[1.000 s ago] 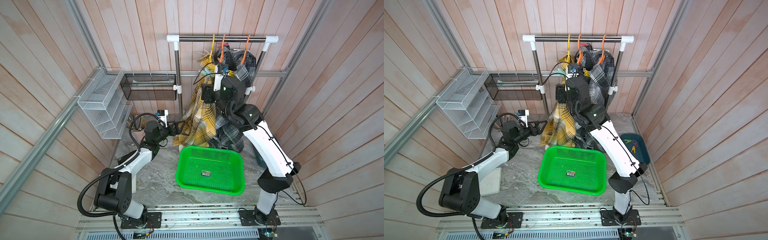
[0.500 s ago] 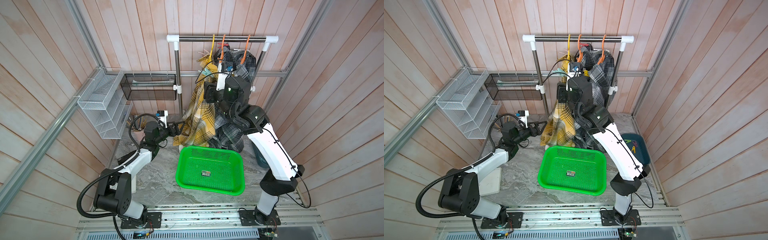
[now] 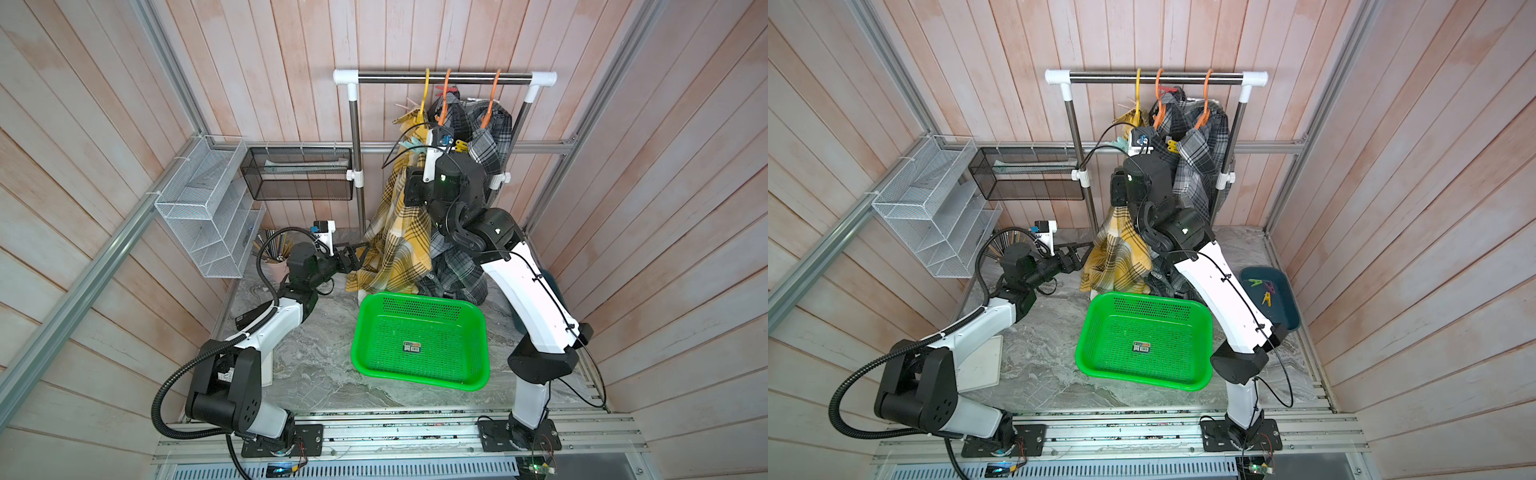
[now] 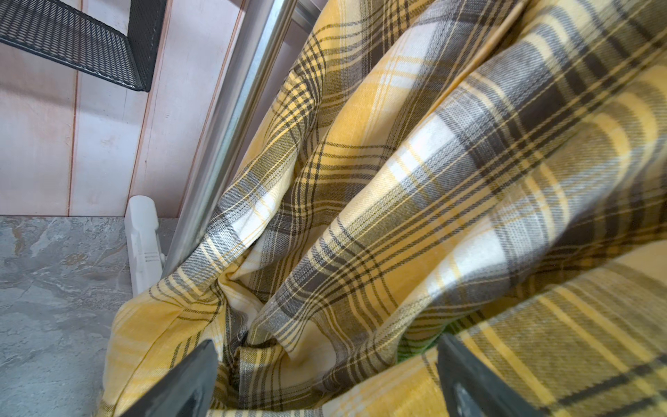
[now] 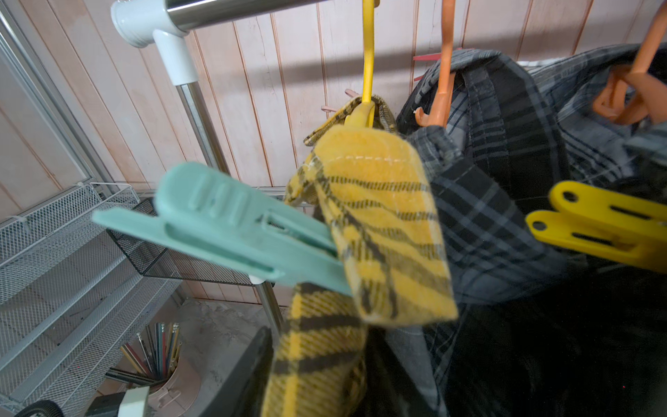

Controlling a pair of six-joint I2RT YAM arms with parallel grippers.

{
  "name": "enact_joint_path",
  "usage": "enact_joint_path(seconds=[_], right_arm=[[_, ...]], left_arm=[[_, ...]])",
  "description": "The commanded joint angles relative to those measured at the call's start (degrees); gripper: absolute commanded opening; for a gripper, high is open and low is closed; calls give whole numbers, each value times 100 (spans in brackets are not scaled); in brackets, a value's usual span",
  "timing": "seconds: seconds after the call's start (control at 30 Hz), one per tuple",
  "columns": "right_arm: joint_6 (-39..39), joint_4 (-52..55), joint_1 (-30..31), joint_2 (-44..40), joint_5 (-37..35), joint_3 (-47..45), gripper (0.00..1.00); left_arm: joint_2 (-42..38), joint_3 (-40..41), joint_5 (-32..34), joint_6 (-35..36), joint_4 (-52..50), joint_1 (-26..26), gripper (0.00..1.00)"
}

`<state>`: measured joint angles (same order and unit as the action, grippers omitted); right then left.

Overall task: Remove the clothespins securing long-sleeve shirts to the hanger
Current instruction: Pick up the hanger from the clothesline.

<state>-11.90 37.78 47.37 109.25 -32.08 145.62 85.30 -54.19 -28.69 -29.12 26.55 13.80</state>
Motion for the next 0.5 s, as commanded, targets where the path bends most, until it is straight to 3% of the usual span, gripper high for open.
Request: enact_joint_path(seconds=[0.0, 0.2, 0.4, 0.47], right_arm=[[-58, 116, -101, 61, -24, 151, 35], [128, -57, -167, 78, 112, 152, 22], [329, -198, -235, 149, 254, 219, 0], [447, -293, -237, 148, 271, 221, 0]], left_arm=[[-109, 125, -61, 53, 44, 15, 96], [-136, 139, -25, 74, 9, 0, 96], [-160, 214, -4, 30, 117, 0, 96], [-201, 277, 28, 30, 191, -4, 96]])
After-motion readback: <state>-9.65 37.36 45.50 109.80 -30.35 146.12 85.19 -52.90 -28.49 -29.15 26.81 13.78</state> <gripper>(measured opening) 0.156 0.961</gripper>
